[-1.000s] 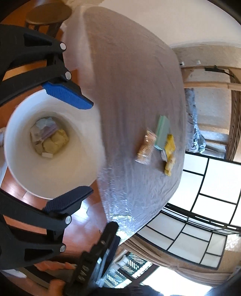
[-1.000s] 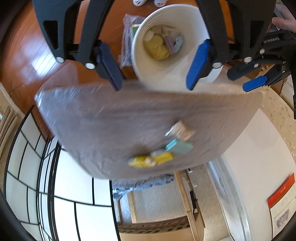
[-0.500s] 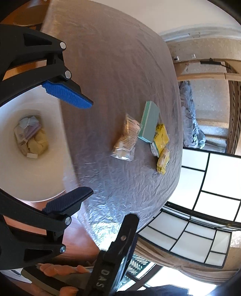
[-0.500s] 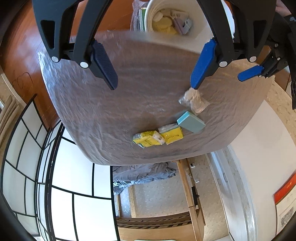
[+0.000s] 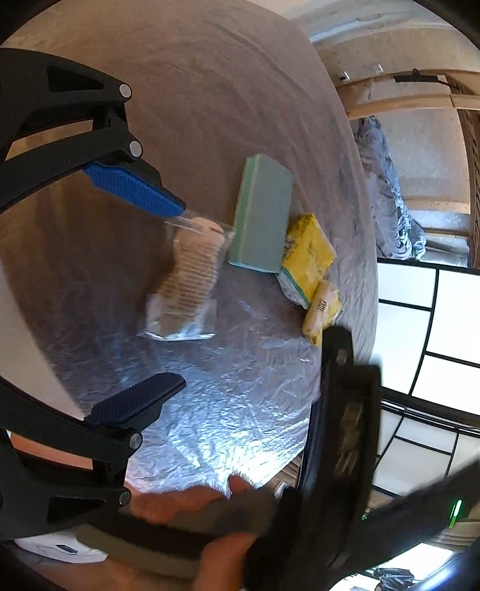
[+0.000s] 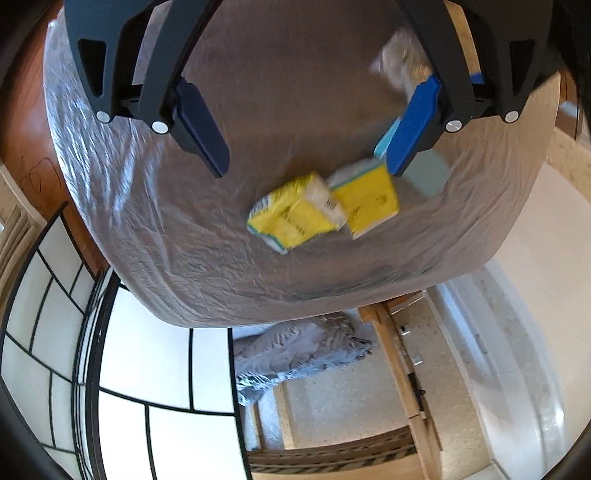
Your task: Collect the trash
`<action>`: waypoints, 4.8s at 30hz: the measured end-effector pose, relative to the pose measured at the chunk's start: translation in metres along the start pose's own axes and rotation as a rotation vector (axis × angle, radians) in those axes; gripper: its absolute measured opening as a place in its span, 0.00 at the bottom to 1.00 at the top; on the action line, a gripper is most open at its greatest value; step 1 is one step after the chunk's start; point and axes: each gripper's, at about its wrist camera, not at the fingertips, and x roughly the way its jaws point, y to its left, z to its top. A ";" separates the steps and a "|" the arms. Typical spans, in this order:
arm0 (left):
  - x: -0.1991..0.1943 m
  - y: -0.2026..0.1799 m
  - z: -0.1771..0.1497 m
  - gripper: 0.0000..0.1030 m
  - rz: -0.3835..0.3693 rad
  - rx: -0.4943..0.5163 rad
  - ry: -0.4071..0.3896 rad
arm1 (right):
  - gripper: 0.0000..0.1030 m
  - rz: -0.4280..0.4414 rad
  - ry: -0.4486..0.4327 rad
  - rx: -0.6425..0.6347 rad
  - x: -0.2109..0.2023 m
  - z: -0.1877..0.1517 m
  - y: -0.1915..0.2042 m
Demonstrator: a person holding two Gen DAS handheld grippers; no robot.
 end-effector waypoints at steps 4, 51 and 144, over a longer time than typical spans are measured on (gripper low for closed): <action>0.008 -0.002 0.006 0.85 0.022 0.000 0.008 | 0.83 0.003 0.052 0.060 0.030 0.017 0.000; 0.012 -0.012 0.000 0.77 0.084 0.015 -0.021 | 0.75 -0.114 0.070 -0.014 0.093 0.047 -0.001; -0.069 -0.013 -0.078 0.75 0.178 -0.184 -0.110 | 0.12 0.220 0.014 -0.124 -0.116 -0.139 0.023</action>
